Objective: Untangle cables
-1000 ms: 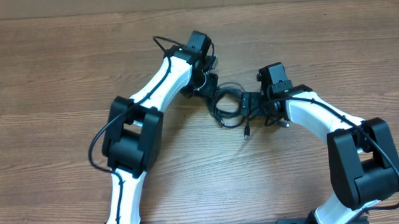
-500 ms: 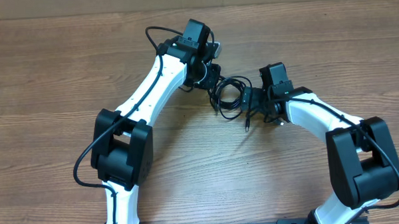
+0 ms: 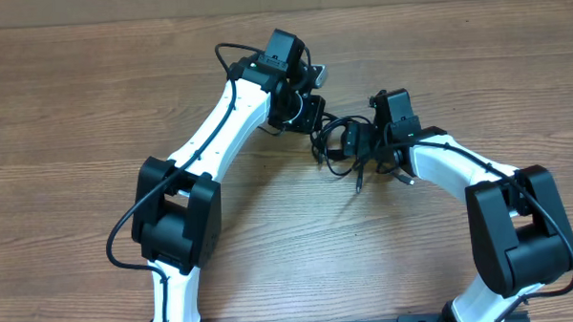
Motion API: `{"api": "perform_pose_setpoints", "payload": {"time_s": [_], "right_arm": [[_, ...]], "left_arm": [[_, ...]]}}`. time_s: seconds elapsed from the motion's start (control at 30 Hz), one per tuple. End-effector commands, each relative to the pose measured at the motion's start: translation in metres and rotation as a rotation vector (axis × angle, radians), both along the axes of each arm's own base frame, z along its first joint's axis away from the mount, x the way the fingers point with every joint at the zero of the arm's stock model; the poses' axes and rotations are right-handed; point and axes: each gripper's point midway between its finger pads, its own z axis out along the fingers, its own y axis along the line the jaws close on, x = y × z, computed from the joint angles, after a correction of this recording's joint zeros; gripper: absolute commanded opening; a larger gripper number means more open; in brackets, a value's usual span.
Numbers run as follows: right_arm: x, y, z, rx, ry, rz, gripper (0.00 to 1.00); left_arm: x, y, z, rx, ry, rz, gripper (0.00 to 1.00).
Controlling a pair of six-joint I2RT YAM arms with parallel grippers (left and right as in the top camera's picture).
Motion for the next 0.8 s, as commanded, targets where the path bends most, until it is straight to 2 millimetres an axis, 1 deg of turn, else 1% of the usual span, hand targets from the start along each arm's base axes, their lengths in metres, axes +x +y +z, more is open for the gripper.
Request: {"api": "perform_pose_setpoints", "payload": {"time_s": [0.0, 0.13, 0.17, 0.2, 0.23, 0.33, 0.37, 0.5, 0.57, 0.67, 0.77], "right_arm": [[-0.008, -0.015, -0.027, -0.049, 0.054, -0.065, 0.95], [-0.011, -0.016, -0.050, -0.061, 0.091, -0.065, 0.95], [-0.012, -0.016, -0.053, -0.060, 0.099, -0.071, 0.95], [-0.012, -0.018, -0.055, -0.060, 0.104, -0.088, 0.92], [-0.012, -0.025, -0.056, -0.073, 0.109, -0.139, 0.92], [-0.015, -0.040, -0.058, -0.097, 0.127, -0.218, 0.91], [-0.018, -0.049, -0.059, -0.116, 0.139, -0.261, 0.91], [-0.025, -0.069, -0.062, -0.147, 0.174, -0.333, 0.91], [-0.027, -0.078, -0.063, -0.150, 0.189, -0.355, 0.91], [-0.028, -0.086, -0.064, -0.151, 0.199, -0.373, 0.91], [-0.029, -0.087, -0.064, -0.152, 0.202, -0.376, 0.91]], "left_arm": [[-0.011, -0.014, 0.020, -0.084, 0.019, -0.029, 0.04], [-0.011, -0.014, 0.020, -0.083, 0.030, -0.019, 0.04], [-0.012, -0.013, 0.019, -0.082, 0.035, -0.017, 0.04], [-0.014, -0.012, 0.019, -0.077, 0.042, -0.016, 0.04], [-0.016, -0.011, 0.018, -0.071, 0.051, -0.016, 0.04], [-0.019, -0.007, 0.015, -0.050, 0.069, -0.012, 0.04], [-0.019, -0.003, 0.013, -0.026, 0.071, -0.004, 0.04], [-0.020, 0.005, 0.010, 0.021, 0.065, 0.003, 0.04], [-0.020, 0.008, 0.015, 0.032, 0.051, 0.005, 0.04], [-0.016, 0.015, 0.029, 0.056, -0.002, 0.021, 0.04], [-0.009, 0.028, 0.051, 0.107, -0.098, 0.057, 0.04]]}}
